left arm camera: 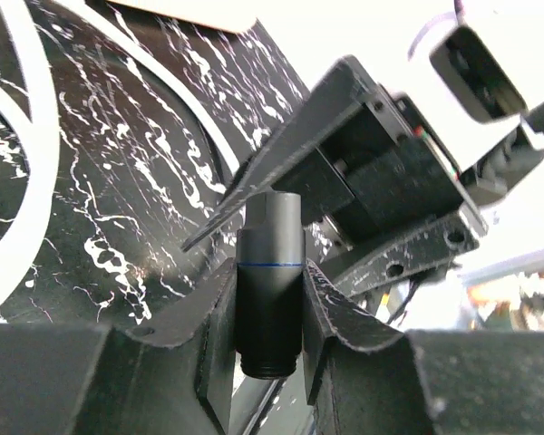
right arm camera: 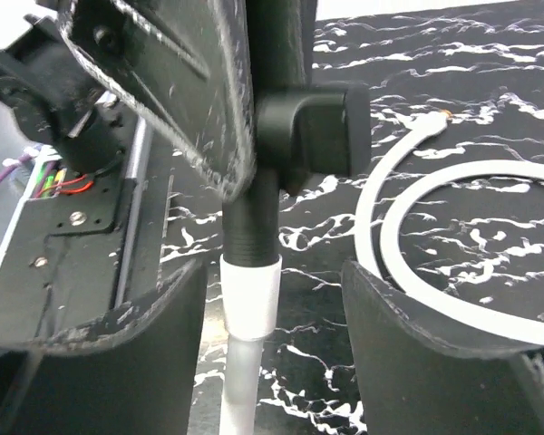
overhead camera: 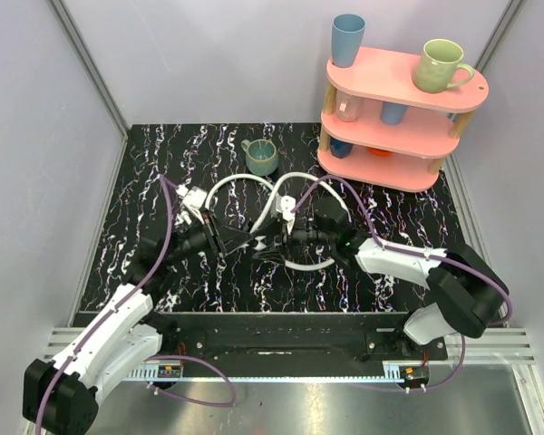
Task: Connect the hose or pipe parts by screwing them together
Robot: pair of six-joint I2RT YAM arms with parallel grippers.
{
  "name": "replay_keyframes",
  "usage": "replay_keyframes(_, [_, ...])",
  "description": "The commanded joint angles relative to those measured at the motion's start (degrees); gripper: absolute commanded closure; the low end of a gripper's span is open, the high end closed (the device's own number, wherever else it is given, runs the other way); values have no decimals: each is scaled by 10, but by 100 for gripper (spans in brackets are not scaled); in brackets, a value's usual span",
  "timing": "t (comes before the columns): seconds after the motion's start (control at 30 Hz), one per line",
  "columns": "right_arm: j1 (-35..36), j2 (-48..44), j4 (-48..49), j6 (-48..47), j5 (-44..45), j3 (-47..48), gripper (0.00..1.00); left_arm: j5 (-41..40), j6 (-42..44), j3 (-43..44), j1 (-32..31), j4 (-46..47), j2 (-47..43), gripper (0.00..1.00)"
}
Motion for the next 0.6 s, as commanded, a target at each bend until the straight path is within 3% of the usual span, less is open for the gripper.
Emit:
replay_keyframes(0.0, [4, -43, 71, 7, 99, -31, 32, -133, -145, 29, -1, 30, -33, 100])
replay_keyframes(0.23, [38, -73, 74, -65, 194, -51, 27, -312, -218, 108, -2, -170, -58, 100])
replay_keyframes(0.4, [108, -62, 103, -172, 385, -50, 29, -348, -301, 118, -2, -220, -73, 100])
replay_keyframes(0.57, [131, -35, 146, -224, 406, -40, 28, -362, -368, 116, -1, -265, -88, 100])
